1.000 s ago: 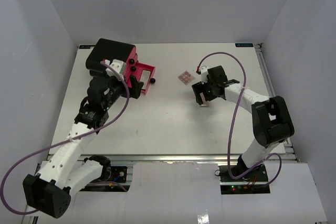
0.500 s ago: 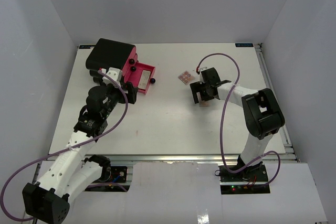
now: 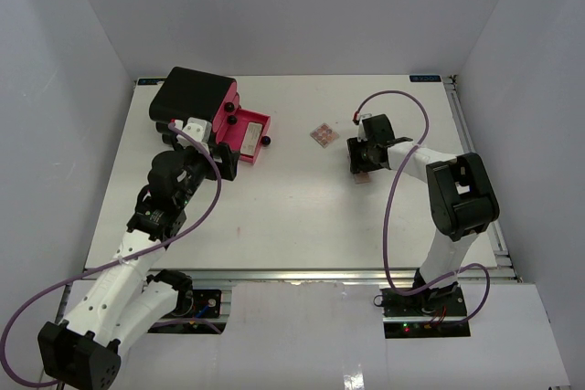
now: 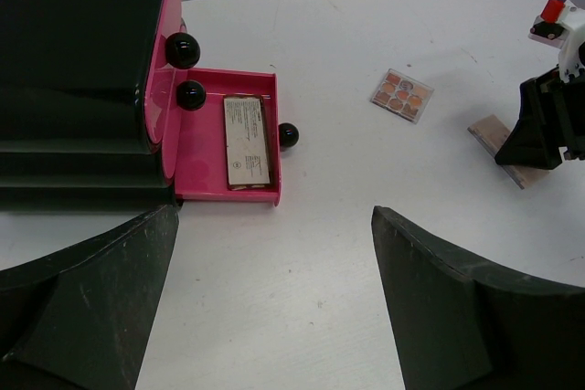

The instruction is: Organize the makeup

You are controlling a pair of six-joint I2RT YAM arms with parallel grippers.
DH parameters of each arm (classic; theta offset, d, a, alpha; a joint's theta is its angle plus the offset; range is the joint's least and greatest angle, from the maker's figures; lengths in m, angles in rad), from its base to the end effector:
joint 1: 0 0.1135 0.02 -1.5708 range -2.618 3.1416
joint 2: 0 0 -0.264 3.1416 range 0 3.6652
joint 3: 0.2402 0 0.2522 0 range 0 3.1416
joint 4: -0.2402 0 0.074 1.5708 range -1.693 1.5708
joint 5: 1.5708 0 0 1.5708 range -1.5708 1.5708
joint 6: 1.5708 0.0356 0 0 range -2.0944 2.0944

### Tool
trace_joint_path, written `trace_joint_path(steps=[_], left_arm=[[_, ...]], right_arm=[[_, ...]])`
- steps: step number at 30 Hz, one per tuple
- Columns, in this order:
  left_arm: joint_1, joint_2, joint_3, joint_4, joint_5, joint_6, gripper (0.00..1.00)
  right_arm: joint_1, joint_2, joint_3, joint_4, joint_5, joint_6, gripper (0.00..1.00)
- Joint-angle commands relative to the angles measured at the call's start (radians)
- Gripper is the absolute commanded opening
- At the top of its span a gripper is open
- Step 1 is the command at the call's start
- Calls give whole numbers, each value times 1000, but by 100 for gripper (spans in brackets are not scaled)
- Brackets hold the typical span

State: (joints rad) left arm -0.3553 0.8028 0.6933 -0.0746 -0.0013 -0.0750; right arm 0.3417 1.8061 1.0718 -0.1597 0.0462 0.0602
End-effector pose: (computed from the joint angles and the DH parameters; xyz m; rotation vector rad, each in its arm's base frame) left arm 0.1823 -0.0676 0.3162 0.2457 1.7481 -0.3121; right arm 0.3512 0.1232 0.1652 -0.3262 2.4455 0.1174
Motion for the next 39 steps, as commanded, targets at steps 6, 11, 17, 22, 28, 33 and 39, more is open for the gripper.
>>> trace_joint_path(steps=[6, 11, 17, 22, 28, 33, 39], left_arm=[[4, -26, -3, 15, -8, 9, 98], [4, -45, -7, 19, -27, 10, 98], [4, -93, -26, 40, -107, 20, 98], [6, -136, -59, 66, -181, 39, 98], [16, -138, -73, 106, -218, 66, 98], [26, -134, -80, 111, -229, 70, 98], [30, -130, -80, 113, -211, 70, 98]], right_arm=[[64, -73, -4, 57, -70, -100, 23], [137, -116, 44, 102, -136, -152, 20], [217, -16, 252, 124, -284, -73, 20], [280, 203, 548, 128, -379, 165, 21], [332, 474, 948, 123, -394, 460, 21], [366, 587, 1114, 107, -280, 597, 26], [367, 634, 1139, 74, -244, 664, 32]])
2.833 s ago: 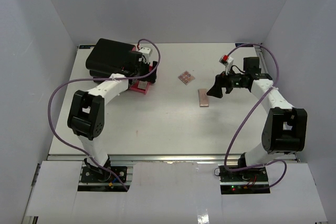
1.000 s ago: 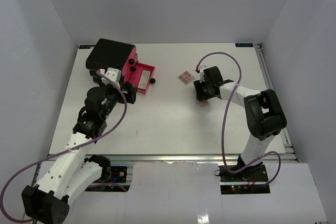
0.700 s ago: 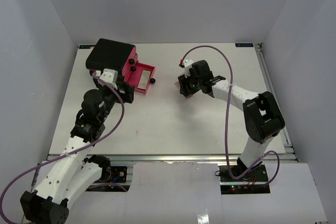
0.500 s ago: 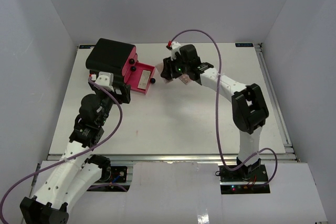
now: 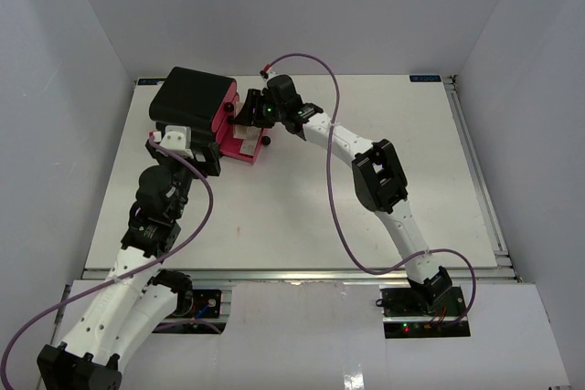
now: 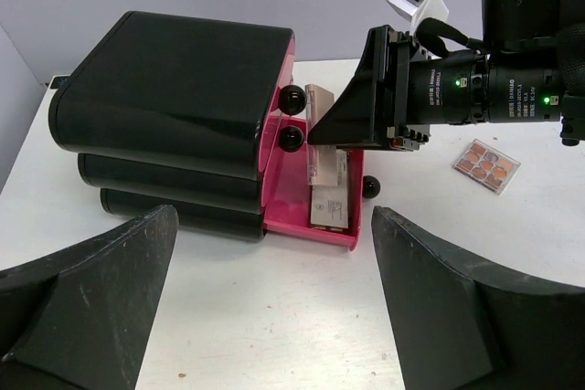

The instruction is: Organize the makeup

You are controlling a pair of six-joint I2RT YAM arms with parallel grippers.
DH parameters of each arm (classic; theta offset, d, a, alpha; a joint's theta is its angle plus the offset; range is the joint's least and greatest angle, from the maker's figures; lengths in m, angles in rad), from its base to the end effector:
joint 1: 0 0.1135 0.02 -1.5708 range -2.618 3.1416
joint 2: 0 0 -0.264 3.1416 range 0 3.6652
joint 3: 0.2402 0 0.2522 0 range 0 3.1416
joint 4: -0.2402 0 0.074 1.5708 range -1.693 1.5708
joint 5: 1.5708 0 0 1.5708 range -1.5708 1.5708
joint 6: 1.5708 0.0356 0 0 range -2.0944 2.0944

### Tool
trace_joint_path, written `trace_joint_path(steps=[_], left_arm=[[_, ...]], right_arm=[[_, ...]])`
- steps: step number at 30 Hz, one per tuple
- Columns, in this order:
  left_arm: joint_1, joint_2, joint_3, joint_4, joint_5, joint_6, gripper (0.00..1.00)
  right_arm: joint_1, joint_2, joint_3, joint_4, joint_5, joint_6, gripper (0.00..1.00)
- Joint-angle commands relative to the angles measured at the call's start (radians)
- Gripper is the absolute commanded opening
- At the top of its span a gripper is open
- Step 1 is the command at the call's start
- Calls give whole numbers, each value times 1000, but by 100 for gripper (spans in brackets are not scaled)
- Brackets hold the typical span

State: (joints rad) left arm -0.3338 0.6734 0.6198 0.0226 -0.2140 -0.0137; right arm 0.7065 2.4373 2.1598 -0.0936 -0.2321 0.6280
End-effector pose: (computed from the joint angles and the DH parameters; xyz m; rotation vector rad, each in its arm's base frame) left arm 0.1633 -0.0486 0.3216 0.0901 1.5994 -0.0985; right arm 0.4316 0.3792 0.2356 -0.2488 2.0841 1.0771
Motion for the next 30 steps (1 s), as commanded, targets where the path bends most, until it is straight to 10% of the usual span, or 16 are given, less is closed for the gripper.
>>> trace_joint_path(steps=[1, 21, 24, 26, 30], left_arm=[[9, 1, -6, 16, 6, 9, 98], [9, 1, -3, 13, 44, 9, 98], [9, 4, -4, 13, 44, 9, 98], [9, 9, -5, 13, 44, 9, 98], [9, 14, -5, 12, 45, 9, 98]], right_arm=[[2, 6, 48, 8, 30, 103, 32], [-5, -42, -78, 10, 17, 135, 38], [-5, -25, -57, 22, 13, 144, 53], [-4, -15, -46, 33, 8, 147, 89], [-6, -11, -43, 45, -8, 147, 90]])
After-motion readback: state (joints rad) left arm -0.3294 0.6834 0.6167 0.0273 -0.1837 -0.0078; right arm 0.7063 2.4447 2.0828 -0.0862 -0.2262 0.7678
